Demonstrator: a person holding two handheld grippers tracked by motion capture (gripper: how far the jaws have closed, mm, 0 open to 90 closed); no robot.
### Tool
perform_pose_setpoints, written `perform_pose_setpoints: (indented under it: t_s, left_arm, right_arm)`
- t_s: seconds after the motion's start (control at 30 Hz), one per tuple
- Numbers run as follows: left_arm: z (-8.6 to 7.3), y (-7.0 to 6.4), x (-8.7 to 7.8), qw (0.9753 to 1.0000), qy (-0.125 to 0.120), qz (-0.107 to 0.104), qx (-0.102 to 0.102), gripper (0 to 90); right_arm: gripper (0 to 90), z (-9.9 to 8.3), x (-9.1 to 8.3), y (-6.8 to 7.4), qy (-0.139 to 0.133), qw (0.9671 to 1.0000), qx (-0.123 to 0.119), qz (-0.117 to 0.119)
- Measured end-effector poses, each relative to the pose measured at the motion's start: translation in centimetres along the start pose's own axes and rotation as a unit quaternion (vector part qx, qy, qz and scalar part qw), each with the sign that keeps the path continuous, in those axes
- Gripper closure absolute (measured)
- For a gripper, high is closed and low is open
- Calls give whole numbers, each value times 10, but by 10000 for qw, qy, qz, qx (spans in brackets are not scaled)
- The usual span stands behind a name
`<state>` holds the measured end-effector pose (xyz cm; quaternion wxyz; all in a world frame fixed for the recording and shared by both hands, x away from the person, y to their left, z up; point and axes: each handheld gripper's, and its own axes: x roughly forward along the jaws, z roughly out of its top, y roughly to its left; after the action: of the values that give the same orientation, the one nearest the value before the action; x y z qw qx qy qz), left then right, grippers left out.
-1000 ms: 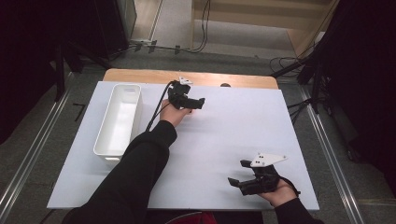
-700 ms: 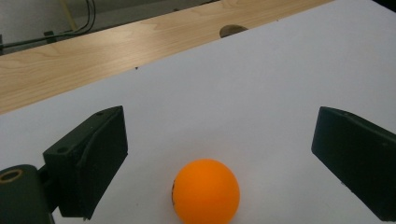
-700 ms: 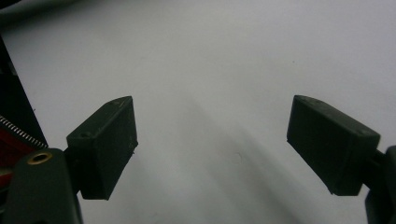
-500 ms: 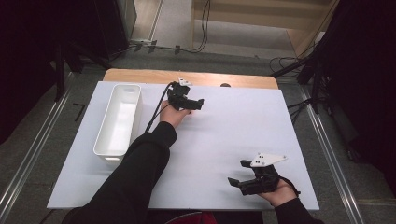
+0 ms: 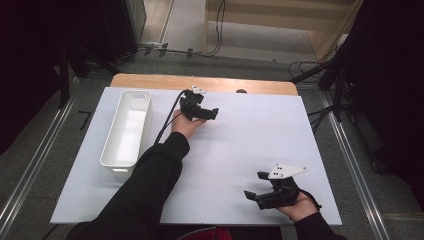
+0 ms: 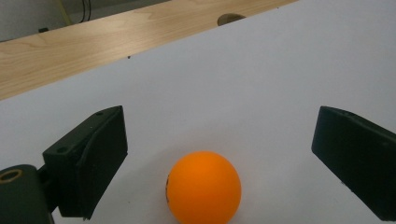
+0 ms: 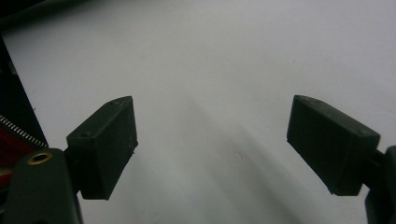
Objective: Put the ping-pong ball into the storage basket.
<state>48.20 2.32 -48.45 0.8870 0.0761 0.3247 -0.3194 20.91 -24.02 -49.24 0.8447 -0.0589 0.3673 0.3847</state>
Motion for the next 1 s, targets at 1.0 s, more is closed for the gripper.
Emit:
perform_pose_setpoints:
  t_s: [1.0]
  left_arm:
    - [-21, -1, 13, 9998, 211, 62, -31, 45]
  right_arm:
    - [148, 0, 0, 0, -2, 10000, -29, 34]
